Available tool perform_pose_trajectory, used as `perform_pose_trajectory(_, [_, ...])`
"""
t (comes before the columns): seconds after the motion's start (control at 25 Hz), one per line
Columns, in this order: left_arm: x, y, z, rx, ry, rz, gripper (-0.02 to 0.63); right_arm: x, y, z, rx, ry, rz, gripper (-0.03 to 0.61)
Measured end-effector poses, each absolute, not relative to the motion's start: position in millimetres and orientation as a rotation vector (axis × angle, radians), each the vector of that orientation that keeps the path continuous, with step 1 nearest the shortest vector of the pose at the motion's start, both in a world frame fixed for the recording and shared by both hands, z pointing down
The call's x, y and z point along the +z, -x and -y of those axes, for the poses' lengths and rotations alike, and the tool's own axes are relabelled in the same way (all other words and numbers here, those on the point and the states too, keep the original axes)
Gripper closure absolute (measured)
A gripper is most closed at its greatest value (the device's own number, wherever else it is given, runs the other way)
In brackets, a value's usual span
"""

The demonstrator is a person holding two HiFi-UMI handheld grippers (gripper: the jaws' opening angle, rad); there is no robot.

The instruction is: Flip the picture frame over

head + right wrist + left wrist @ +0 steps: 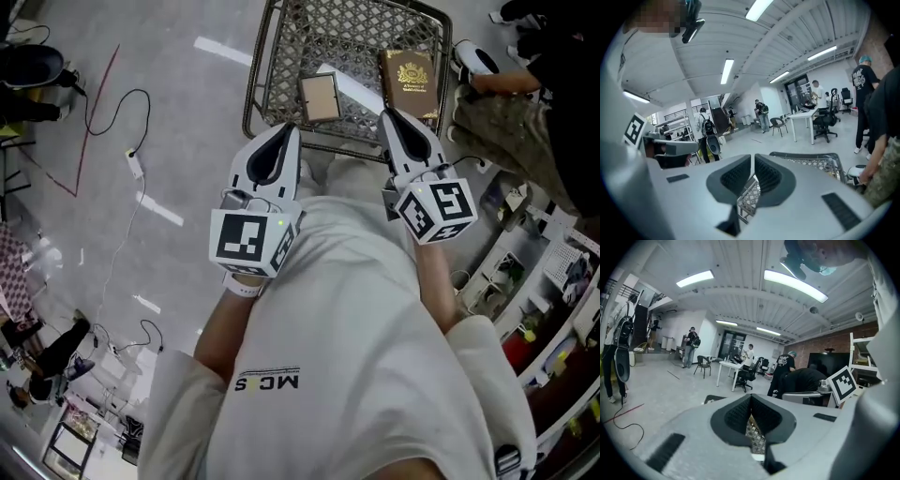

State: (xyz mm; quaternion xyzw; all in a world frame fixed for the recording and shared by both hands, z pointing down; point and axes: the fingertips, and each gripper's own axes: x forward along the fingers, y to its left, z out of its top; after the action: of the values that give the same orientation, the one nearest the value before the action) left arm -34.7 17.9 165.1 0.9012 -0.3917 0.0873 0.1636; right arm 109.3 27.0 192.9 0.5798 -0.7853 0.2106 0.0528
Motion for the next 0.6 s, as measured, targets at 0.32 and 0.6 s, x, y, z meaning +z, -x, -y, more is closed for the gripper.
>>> perform_pose_trajectory(0.32, [137.1,27.2,-23.0,0.190,-2.668,1.072,0.594,157.0,-108.6,-47.6,0.531,-1.851,2.418,0.540])
perform_pose_trajectory(0.6, [126.7,28.6,-24.4,0.158,-2.684,1.089,0.594,150.4,-104.9,-57.3,0.510,-1.862,2.431,0.555])
